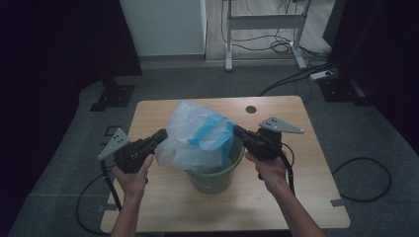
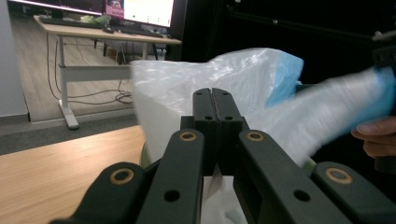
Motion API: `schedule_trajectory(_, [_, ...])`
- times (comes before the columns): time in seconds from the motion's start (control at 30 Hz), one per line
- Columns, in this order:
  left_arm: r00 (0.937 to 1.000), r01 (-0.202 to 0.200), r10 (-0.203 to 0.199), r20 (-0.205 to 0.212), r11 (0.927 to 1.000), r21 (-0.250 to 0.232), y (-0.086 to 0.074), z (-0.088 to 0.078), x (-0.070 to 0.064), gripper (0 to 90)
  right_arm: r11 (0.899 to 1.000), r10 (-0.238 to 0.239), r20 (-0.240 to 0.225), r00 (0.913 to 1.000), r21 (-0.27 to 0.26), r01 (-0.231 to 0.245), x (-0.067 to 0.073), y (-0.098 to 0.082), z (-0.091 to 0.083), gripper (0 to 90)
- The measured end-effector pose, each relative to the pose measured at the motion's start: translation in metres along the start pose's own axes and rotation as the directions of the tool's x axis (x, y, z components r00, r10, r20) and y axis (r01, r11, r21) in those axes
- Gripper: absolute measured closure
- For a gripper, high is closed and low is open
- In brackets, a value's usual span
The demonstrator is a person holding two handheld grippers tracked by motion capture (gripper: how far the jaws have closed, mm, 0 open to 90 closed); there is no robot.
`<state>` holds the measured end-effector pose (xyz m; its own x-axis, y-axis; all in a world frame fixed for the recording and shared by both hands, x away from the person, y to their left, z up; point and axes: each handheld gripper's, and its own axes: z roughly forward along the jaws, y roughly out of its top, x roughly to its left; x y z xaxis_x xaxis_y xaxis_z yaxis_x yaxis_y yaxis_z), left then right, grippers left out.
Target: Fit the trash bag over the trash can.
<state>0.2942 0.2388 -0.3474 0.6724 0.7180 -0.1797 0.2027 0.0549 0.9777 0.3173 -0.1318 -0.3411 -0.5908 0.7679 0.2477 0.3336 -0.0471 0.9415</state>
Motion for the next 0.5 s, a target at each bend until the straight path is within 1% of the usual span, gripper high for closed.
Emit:
schedule_trajectory(0.13, [0.9998,0.02,-0.02,0.004,0.9998,-0.007,-0.002,0.0,0.002,90.0,0.999,-0.011,0.037,0.9992,-0.038,0.013,-0.01,0.005,-0.019,89.6])
schedule_trajectory(0.2, [0.9996,0.026,-0.026,0.012,0.9996,-0.009,-0.004,0.001,0.001,90.0,0.998,-0.004,0.043,0.9991,-0.056,0.006,-0.015,0.008,-0.028,89.6])
schedule_trajectory(0.33, [0.9982,0.036,-0.035,0.048,0.9992,-0.014,-0.011,0.0,-0.002,90.0,0.996,-0.022,0.062,0.9978,-0.086,0.027,-0.018,0.013,-0.044,89.6])
schedule_trajectory(0.37, [0.9977,0.04,-0.039,0.056,0.9991,-0.017,-0.014,-0.001,-0.004,90.0,0.995,-0.024,0.058,0.998,-0.092,0.029,-0.017,0.012,-0.048,89.6])
schedule_trajectory(0.43, [0.9978,0.038,-0.037,0.054,0.9991,-0.019,-0.021,-0.006,-0.007,90.0,0.995,-0.036,0.05,0.9981,-0.094,0.04,-0.015,0.009,-0.054,89.6])
schedule_trajectory(0.47, [0.9971,0.047,-0.045,0.061,0.9986,-0.024,-0.025,-0.008,-0.008,90.0,0.994,-0.043,0.042,0.9982,-0.095,0.047,-0.013,0.006,-0.057,89.5])
schedule_trajectory(0.5, [0.9966,0.053,-0.051,0.065,0.9982,-0.028,-0.029,-0.011,-0.008,90.0,0.995,-0.04,0.032,0.9987,-0.092,0.043,-0.012,0.003,-0.059,89.5])
